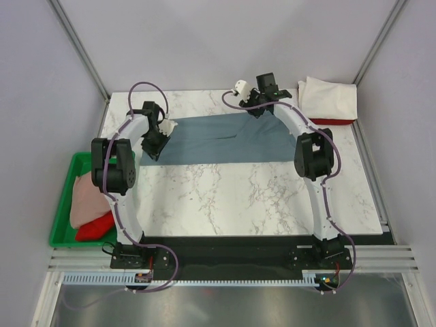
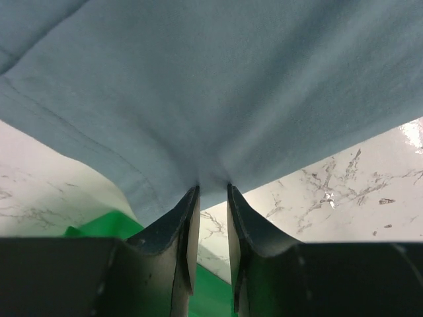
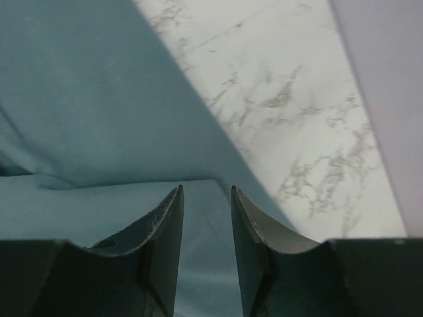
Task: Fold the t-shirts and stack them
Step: Fold the tshirt
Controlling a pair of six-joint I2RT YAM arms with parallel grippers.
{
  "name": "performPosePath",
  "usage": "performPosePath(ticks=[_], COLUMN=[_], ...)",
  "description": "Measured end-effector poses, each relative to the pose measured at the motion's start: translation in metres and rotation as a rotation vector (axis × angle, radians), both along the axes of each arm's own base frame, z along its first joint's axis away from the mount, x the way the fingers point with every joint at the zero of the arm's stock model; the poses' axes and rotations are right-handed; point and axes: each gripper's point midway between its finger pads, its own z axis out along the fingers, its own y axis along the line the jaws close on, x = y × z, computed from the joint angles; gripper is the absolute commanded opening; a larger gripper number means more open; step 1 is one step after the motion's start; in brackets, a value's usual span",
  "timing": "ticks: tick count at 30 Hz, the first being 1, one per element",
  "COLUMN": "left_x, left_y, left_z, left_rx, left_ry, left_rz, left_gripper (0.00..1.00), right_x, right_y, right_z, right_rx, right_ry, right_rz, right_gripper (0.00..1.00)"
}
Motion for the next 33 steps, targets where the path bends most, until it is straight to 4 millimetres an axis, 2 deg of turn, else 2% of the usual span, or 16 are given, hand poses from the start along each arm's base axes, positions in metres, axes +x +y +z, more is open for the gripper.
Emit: performPosePath(ticks=[4, 13, 14, 18, 21, 29, 33], left_x=[-0.003, -0.005, -0.005, -0.005, -0.005, -0.005, -0.005], left_y=[-0.002, -0.003, -0.003, -0.003, -0.003, -0.003, -0.003], left_z=[-0.008, -0.014, -0.014, -0.014, -0.014, -0.015, -0.015], left_rx=[-0.016, -0.021, -0.021, -0.019, -0.018, -0.018, -0.018], left_ry=[0.023, 0.039, 0.039, 0.04, 0.04, 0.041, 0.041], left_rz=[0.013, 0.017, 0.017, 0.017, 0.017, 0.017, 0.017], left_gripper=[0.29, 0.29, 0.29, 0.29, 0.29, 0.29, 0.29], right_x=[-0.009, -0.004, -0.002, -0.001, -0.003, -0.005, -0.013], right_y=[0.013, 0.004, 0.005, 0.006, 0.008, 0.01, 0.012], right_z=[-0.031, -0.065, -0.065, -0.064, -0.065, -0.062, -0.045], right_rx=[0.004, 0.017, 0.018, 0.022, 0.025, 0.035, 0.049], right_ry=[0.07, 0.122, 0.12, 0.118, 0.121, 0.117, 0.091], right_rz=[0.018, -0.025, -0.025, -0.031, -0.028, -0.019, -0.009], right_gripper=[0.42, 0.41, 0.39, 0.14, 0.07, 0.04, 0.05])
